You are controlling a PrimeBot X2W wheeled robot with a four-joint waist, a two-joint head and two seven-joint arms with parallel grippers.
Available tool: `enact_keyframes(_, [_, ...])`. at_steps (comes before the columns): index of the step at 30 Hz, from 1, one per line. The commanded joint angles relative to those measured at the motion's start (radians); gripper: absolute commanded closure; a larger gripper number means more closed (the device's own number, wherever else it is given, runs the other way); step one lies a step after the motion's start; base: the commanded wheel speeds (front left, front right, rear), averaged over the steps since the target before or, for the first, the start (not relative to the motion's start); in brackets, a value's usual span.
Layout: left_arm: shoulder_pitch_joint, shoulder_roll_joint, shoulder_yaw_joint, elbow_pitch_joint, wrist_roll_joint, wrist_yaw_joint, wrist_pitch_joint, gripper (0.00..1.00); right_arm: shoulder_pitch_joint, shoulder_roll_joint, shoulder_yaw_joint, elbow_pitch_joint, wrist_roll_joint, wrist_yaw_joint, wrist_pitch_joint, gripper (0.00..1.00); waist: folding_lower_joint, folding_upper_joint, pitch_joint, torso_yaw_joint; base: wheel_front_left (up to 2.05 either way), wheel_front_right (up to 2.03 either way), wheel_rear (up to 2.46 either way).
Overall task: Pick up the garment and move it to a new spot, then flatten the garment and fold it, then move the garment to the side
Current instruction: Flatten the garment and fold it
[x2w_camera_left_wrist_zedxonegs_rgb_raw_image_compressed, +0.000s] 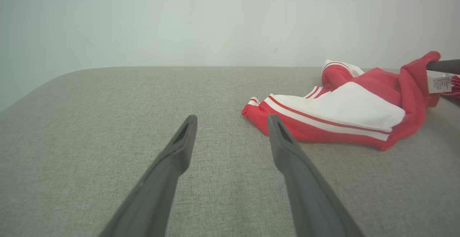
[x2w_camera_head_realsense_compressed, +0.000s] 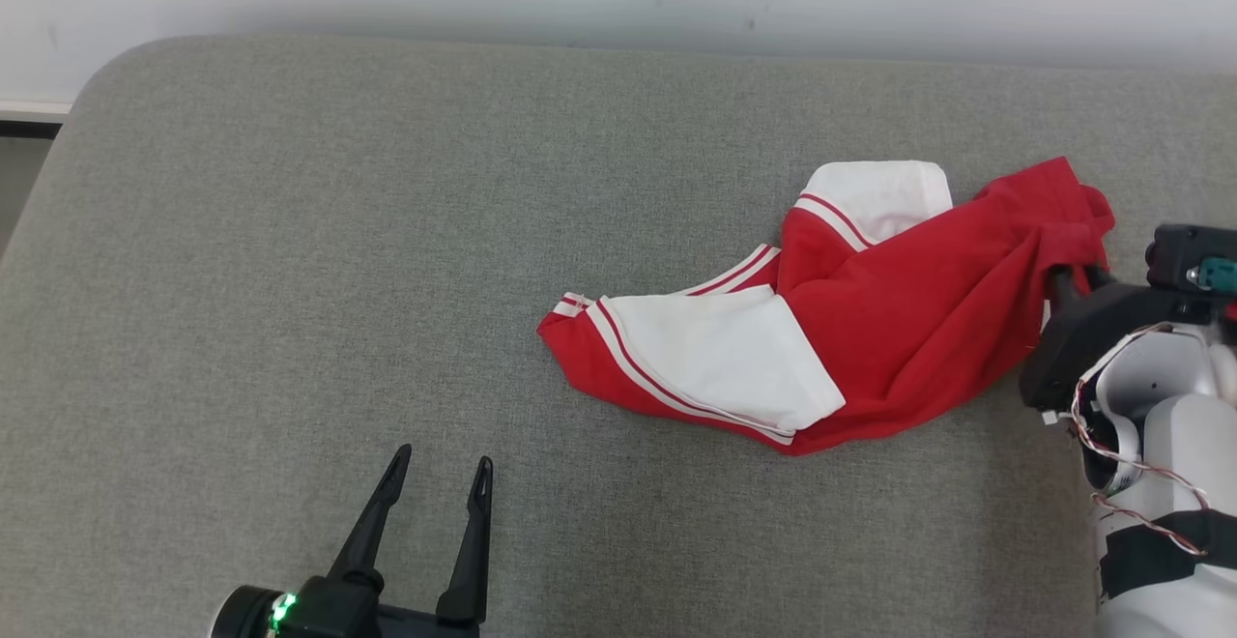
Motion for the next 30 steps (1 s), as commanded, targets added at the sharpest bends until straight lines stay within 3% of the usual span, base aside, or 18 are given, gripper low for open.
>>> enact_keyframes(1, [0.003,-0.001,0.0,0.002,-0.001,-0.006,-0.003,0.0,-0.013,-0.011,0.011,-0.001,-0.023,-0.002,-0.008,0.59,0.0,0.0,0.001,0.001,0.0,0.0,0.0])
enact_keyframes(3, [0.001,-0.001,-0.001,0.001,-0.002,-0.007,-0.003,0.0,-0.017,-0.022,0.022,-0.001,-0.057,-0.002,-0.01,0.49,0.0,0.0,0.003,0.003,0.0,0.0,0.0])
enact_keyframes(5, [-0.001,-0.001,-0.002,0.002,-0.003,-0.006,-0.003,0.0,-0.023,-0.029,0.027,0.0,-0.078,-0.002,-0.012,0.3,0.0,0.0,0.004,0.007,0.0,0.0,0.0])
enact_keyframes(8, [-0.004,-0.001,-0.002,0.001,-0.005,-0.003,-0.003,0.0,-0.025,-0.034,0.032,0.002,-0.106,-0.002,-0.013,0.09,0.0,0.0,0.006,0.012,0.0,0.0,0.0])
enact_keyframes(14, [-0.002,-0.001,0.0,-0.001,-0.008,-0.001,-0.003,0.0,-0.037,-0.056,0.083,0.017,-0.106,-0.002,-0.016,0.0,0.0,0.0,0.006,0.015,0.0,0.0,0.0])
enact_keyframes(24, [-0.007,-0.001,-0.011,0.0,-0.015,-0.001,-0.003,0.0,-0.085,-0.116,0.197,0.06,-0.052,-0.002,0.021,0.0,0.0,0.0,0.009,0.024,0.0,0.0,0.0])
enact_keyframes(25, [-0.009,-0.001,-0.013,0.0,-0.016,0.0,-0.003,0.0,-0.092,-0.119,0.199,0.069,-0.043,-0.002,0.024,0.13,0.0,0.0,0.01,0.027,0.0,0.0,0.0])
enact_keyframes(29, [-0.013,-0.001,-0.018,-0.001,-0.023,0.003,-0.003,0.0,-0.106,-0.13,0.198,0.098,-0.028,-0.002,0.044,0.28,0.0,0.0,0.013,0.042,0.0,0.0,0.0])
enact_keyframes(30, [-0.014,-0.001,-0.019,-0.001,-0.024,0.004,-0.003,0.0,-0.11,-0.133,0.199,0.106,-0.026,-0.002,0.051,0.35,0.0,0.0,0.014,0.045,0.0,0.0,0.0])
